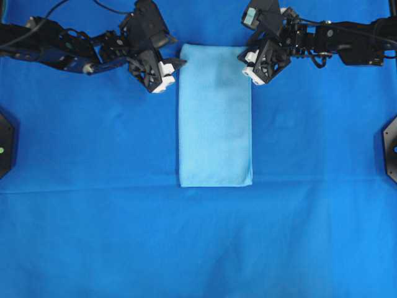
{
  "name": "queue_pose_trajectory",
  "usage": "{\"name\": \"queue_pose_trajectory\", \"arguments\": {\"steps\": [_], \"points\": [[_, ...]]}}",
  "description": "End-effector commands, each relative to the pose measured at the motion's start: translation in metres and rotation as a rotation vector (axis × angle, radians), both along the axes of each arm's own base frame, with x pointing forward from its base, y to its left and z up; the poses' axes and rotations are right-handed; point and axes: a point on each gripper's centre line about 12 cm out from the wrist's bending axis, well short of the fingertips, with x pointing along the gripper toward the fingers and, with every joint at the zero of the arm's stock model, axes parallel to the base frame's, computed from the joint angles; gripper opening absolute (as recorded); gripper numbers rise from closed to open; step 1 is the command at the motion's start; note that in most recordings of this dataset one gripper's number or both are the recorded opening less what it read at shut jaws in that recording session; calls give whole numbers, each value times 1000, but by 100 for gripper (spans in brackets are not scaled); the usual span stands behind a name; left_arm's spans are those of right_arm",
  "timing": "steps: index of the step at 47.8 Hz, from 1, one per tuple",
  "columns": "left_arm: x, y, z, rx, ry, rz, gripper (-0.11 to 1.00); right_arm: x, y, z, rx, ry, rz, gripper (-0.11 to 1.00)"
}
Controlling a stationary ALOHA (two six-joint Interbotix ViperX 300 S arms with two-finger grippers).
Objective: Fold the light blue towel.
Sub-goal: 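Move both grippers to the far corners of the rectangle and pinch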
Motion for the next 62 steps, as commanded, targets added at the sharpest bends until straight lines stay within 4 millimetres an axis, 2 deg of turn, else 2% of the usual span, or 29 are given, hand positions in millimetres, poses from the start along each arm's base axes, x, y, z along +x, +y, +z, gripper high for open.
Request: {"name": "queue_pose_trajectory", "arguments": {"steps": [1,8,12,14,17,19,21,22,31,37,50,62], "points": [[9,5,8,19,-32,-1,67,5,-8,7,-16,-23,-5,55],[15,11,-2,14,-1,1,59,6,-8,5,-14,-18,-5,54],[16,16,-11,2,56,-1,39,4,-6,3,-11,-11,-3,51],[17,16,-13,4,74,-9,27,4,-4,2,-9,-8,1,45],[17,17,-15,8,92,-16,11,5,0,1,-8,-4,12,29],[18,17,-15,10,95,-19,4,6,2,1,-7,-3,18,16],[18,17,-14,12,94,-20,4,7,4,0,-6,-2,22,6],[18,17,-15,12,96,-21,4,7,4,0,-6,-2,23,5],[20,19,-11,16,94,-20,4,7,5,2,-6,-4,22,5],[22,21,3,32,69,-19,4,5,4,8,-15,5,11,5],[21,29,39,84,42,-22,4,-2,-2,45,-78,-26,-9,5],[20,24,47,87,50,-37,4,-4,0,56,-92,-48,-5,5]]}}
